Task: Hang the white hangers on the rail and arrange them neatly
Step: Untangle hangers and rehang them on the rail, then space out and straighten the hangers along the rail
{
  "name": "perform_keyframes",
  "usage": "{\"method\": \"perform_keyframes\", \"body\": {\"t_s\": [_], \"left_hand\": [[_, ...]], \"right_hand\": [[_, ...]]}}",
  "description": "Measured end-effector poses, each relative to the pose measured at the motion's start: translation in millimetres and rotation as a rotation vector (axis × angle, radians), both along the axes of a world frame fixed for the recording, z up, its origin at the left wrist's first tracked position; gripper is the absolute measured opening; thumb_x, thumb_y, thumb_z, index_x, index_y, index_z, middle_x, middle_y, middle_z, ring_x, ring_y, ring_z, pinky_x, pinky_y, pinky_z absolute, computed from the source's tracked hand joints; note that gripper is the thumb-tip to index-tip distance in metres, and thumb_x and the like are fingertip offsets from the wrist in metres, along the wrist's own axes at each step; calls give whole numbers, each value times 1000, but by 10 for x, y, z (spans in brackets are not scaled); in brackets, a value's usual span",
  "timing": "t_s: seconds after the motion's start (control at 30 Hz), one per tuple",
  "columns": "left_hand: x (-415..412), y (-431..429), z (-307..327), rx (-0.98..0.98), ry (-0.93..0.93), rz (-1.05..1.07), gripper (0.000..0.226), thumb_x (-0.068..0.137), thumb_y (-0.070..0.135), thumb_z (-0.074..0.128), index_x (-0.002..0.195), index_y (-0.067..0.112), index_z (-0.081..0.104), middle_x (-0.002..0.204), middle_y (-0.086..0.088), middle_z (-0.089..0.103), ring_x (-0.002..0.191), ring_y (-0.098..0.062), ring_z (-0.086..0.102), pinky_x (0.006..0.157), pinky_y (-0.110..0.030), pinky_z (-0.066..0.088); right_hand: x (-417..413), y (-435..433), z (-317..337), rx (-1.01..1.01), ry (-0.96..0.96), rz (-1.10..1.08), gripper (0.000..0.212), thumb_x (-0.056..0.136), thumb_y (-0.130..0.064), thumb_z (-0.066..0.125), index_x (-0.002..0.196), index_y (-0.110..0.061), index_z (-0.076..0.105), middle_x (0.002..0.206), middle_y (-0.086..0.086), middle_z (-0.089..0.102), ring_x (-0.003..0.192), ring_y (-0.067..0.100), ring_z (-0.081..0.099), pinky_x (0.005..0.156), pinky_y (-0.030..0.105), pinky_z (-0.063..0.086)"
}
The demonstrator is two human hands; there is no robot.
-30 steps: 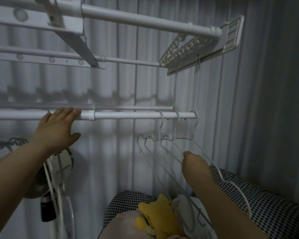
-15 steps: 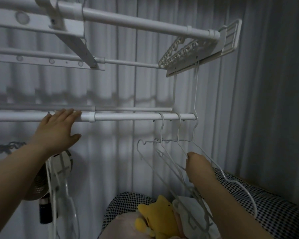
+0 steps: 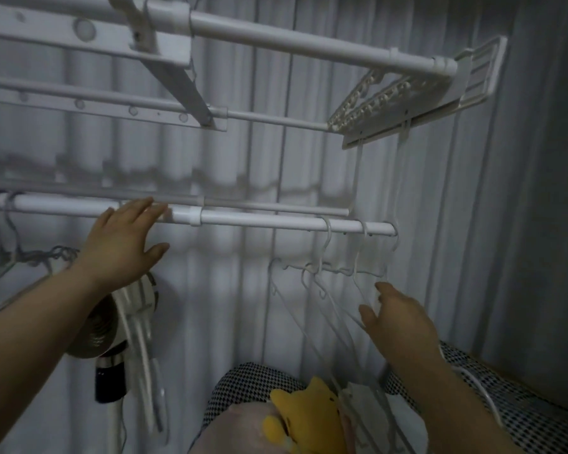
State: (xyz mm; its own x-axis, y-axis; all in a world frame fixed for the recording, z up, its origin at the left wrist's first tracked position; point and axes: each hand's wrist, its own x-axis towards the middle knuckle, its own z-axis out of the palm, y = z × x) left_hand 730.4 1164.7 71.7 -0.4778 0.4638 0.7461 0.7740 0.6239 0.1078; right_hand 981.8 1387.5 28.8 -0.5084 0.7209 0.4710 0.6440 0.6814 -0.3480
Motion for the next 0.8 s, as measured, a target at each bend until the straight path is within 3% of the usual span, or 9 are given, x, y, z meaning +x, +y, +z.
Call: {"method": "perform_keyframes", "body": {"t_s": [0.1, 0.23, 0.33, 0.4, 0.5, 0.57, 0.6, 0.7, 0.8], "left_hand": [[-3, -201, -84, 77, 72, 13, 45, 82, 17, 55, 123, -1, 54, 131, -25, 51, 122, -43, 47, 104, -56, 28], [-33, -534, -134, 86, 78, 50, 46, 75, 14, 44, 115, -2, 60, 119, -25, 60, 113, -44, 55, 97, -57, 36], [-122, -743, -125, 75, 62, 52, 48, 75, 14, 43, 117, -2, 59, 120, -25, 60, 112, -44, 55, 96, -55, 38], [-206, -827, -83, 71, 51, 35, 50, 75, 17, 43, 119, -2, 58, 122, -25, 59, 114, -43, 54, 98, -52, 38], [-384, -909, -5, 31, 63, -19, 49, 75, 17, 44, 119, 0, 58, 123, -23, 59, 111, -42, 56, 96, -51, 40], [-506, -944, 64, -13, 72, -41, 52, 77, 21, 41, 124, 3, 54, 131, -20, 54, 118, -39, 51, 100, -48, 37], [-559, -954, 89, -38, 78, -51, 55, 78, 24, 39, 128, 5, 51, 136, -18, 49, 122, -38, 48, 102, -47, 35], [-666, -909, 157, -111, 95, -118, 63, 80, 35, 30, 138, 12, 38, 148, -13, 34, 131, -33, 39, 106, -42, 29], [-723, -772, 206, -153, 62, -206, 79, 75, 57, 16, 142, 18, 27, 151, -4, 27, 136, -23, 31, 109, -31, 20]], "right_hand": [[-42, -205, 34, 121, 218, 137, 44, 91, -21, 51, 133, -8, 44, 133, 11, 51, 125, 28, 38, 103, 32, 32], [-228, -635, 16, 158, 423, 388, 31, 87, -15, 59, 116, -3, 59, 112, 13, 62, 110, 31, 50, 95, 32, 36], [-560, -993, -32, -83, 402, 590, 28, 88, -15, 56, 115, -9, 58, 93, -6, 55, 84, 11, 52, 76, 19, 40], [-862, -1200, -77, -274, 380, 670, 30, 87, -16, 58, 116, -10, 58, 87, -9, 54, 72, 1, 50, 62, 8, 40], [-1307, -1481, -159, -527, 334, 746, 38, 88, -23, 57, 123, -9, 52, 95, -6, 57, 76, -3, 52, 67, 5, 44], [-1557, -1649, -208, -658, 299, 729, 41, 90, -26, 54, 125, -6, 50, 110, 7, 60, 90, 9, 58, 77, 16, 49], [-1655, -1726, -226, -704, 287, 713, 38, 90, -26, 53, 122, -6, 51, 108, 9, 61, 91, 14, 60, 74, 19, 50], [-1824, -1884, -250, -875, 295, 727, 9, 92, -19, 51, 91, -14, 59, 81, -1, 59, 63, 10, 56, 54, 19, 43], [-1839, -1971, -276, -939, 286, 717, 25, 92, -19, 49, 69, -14, 57, 56, -6, 59, 45, 8, 51, 44, 17, 42]]}}
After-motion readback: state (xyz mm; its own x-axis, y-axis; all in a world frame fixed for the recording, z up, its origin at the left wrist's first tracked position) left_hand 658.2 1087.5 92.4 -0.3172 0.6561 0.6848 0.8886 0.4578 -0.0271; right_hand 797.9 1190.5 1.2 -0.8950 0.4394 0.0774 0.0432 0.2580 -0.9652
